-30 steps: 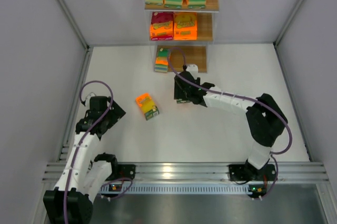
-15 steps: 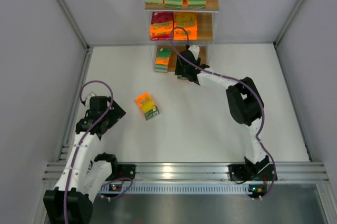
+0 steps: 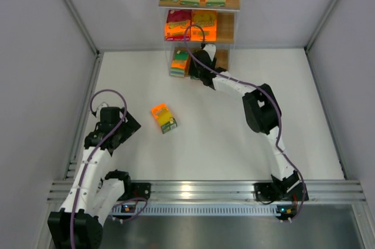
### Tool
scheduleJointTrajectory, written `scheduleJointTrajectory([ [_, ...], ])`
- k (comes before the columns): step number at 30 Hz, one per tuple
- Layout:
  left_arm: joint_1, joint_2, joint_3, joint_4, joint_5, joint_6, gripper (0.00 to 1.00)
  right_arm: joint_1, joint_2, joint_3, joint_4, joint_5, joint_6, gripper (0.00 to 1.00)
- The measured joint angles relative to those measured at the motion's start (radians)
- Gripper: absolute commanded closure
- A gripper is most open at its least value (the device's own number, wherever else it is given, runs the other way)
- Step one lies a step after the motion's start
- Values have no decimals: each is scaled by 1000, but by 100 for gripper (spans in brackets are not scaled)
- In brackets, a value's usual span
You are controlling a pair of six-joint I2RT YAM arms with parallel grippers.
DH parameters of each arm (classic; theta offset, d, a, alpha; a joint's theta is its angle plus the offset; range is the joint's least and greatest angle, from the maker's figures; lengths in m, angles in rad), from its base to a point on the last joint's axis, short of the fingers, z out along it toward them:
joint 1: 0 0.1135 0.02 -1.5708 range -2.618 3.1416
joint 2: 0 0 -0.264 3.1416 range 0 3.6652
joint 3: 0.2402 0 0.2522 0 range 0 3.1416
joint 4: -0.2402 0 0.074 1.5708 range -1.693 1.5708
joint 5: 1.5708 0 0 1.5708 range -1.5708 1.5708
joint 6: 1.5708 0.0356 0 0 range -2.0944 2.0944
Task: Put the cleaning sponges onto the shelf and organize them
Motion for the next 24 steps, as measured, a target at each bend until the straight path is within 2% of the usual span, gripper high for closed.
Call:
scheduleJointTrajectory([
  [3, -1, 0, 0, 0, 0, 0, 2, 0, 25, 31, 8, 0, 2, 36],
  [6, -1, 0, 0, 0, 0, 0, 2, 0, 32, 37, 22, 0, 10, 30],
  [9, -2, 0, 0, 0, 0, 0, 2, 0, 32, 37, 22, -1, 14, 17],
  [10, -2, 0, 0, 0, 0, 0, 2, 0, 32, 37, 23, 0, 16, 10],
  [13, -2, 0, 0, 0, 0, 0, 2, 1, 32, 28, 30, -2, 17, 1],
  [24, -2, 0, 0, 0, 0, 0, 2, 2, -44, -196, 75, -45, 43, 1],
])
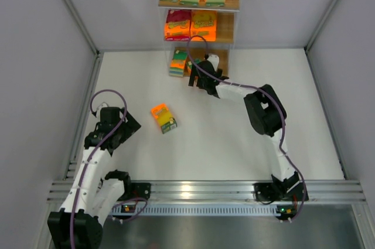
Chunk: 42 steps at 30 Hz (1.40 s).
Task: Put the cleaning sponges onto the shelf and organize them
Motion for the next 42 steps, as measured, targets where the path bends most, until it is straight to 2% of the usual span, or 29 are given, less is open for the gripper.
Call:
scheduleJointTrajectory([
  [6, 0, 0, 0, 0, 0, 0, 2, 2, -129, -129, 90, -39, -1, 0],
  [8, 0, 0, 0, 0, 0, 0, 2, 2, -164, -149, 123, -51, -3, 7],
  [9, 0, 0, 0, 0, 0, 0, 2, 2, -180, -156, 140, -55, -5, 13],
  [10, 0, 0, 0, 0, 0, 0, 2, 2, -193, -166, 155, -60, -6, 28],
  [13, 0, 0, 0, 0, 0, 0, 2, 5, -226, -206, 188, -61, -15, 59],
  [14, 0, 0, 0, 0, 0, 0, 2, 6, -231, -218, 191, -56, -15, 67],
  [15, 0, 0, 0, 0, 0, 0, 2, 6, -232, -225, 190, -50, -17, 82],
  [18, 0, 0, 0, 0, 0, 0, 2, 6, -232, -237, 175, -27, -24, 98],
  [22, 0, 0, 0, 1, 0, 0, 2, 7, -217, -218, 156, 0, -46, 97],
  [26, 0, 0, 0, 1, 0, 0, 2, 7, -145, -127, 97, 18, -73, 96],
  [34, 0, 5, 0, 2, -7, 0, 2, 11, -54, -29, -10, 40, -82, 88],
  [42, 0, 21, 0, 7, -8, 0, 2, 14, 7, 72, -23, 41, -78, 84],
])
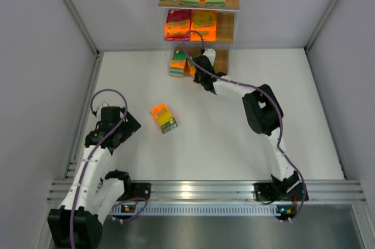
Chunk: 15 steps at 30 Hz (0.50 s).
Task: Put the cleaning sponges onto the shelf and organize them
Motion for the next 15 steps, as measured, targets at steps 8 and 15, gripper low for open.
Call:
scheduleJointTrajectory([
  [8, -1, 0, 0, 9, 0, 0, 2, 1, 140, 201, -2, 5, 10, 79],
  [15, -4, 0, 0, 14, 1, 0, 2, 1, 189, 276, -8, -8, 19, 64],
])
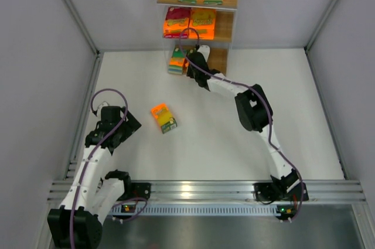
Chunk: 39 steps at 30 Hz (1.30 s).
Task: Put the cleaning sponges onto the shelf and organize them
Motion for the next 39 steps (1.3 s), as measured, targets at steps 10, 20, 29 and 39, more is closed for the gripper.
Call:
scheduleJointTrajectory([
  [10, -6, -2, -3, 7, 5, 0, 2, 26, -194, -389, 142, -114, 2, 13],
  [20, -6, -22, -6, 8, 4, 3, 2, 175, -576, -682, 226, -376, -84, 1],
  [29, -6, -39, 20, 0, -12, 3, 2, 396, -533, -581, 56, -328, -227, 1],
  [39, -6, -76, 112, 6, -47, 6, 2, 417, -405, -471, -87, -216, -203, 1],
])
